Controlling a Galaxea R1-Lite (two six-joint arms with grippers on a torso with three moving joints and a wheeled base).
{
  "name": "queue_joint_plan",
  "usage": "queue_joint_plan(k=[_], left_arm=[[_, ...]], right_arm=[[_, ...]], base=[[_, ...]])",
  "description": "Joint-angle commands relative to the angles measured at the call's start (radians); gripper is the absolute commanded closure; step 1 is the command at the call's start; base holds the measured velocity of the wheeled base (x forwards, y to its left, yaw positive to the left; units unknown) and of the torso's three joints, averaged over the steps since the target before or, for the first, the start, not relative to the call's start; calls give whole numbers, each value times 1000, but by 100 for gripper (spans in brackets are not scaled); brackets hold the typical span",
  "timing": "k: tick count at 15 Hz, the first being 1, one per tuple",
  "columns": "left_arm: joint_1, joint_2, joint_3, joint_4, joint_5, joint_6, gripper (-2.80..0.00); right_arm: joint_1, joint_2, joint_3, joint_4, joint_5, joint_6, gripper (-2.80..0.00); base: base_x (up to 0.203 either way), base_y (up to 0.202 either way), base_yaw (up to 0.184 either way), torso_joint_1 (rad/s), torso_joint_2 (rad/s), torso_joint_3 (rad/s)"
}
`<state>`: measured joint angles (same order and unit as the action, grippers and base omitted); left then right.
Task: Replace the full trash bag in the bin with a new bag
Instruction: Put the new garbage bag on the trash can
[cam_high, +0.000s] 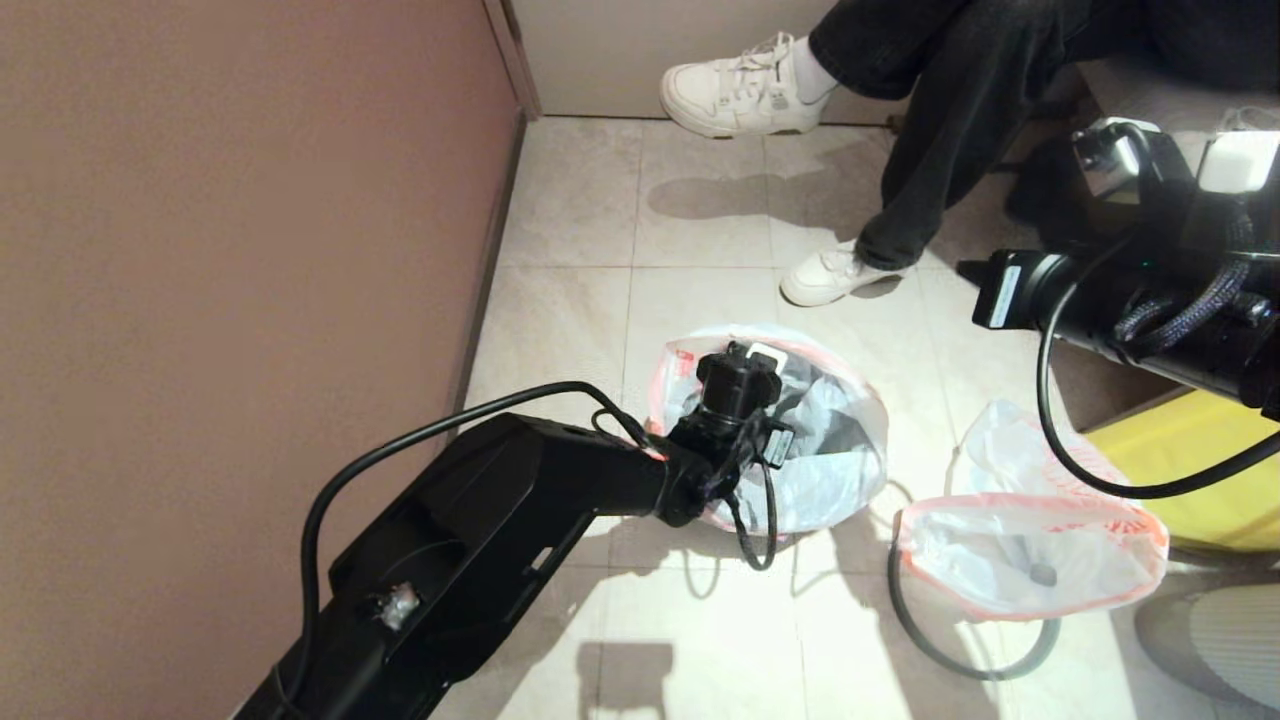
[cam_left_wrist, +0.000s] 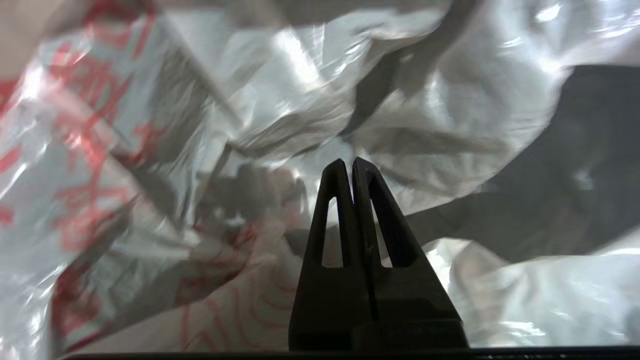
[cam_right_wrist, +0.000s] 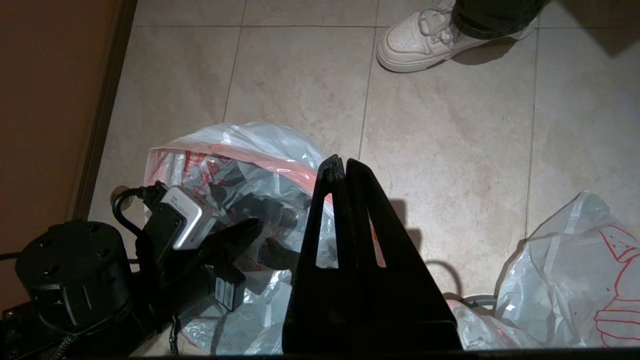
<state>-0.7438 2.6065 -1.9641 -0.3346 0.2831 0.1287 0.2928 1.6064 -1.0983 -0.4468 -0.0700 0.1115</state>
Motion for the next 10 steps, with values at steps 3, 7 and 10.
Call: queue_joint_plan(k=[3,7,10], left_arm=[[36,65,-12,23,-39,53,0],[82,46,-12,314,10,64,0],[108,-3,-5,414,116,64,0]], right_arm=[[10,15,2,-3,-1,0,0],[8,10,2,-3,-1,0,0],[13,3,2,-3,-1,0,0]], base=[[0,0,0,0,0,0],[0,0,0,0,0,0],[0,0,0,0,0,0]])
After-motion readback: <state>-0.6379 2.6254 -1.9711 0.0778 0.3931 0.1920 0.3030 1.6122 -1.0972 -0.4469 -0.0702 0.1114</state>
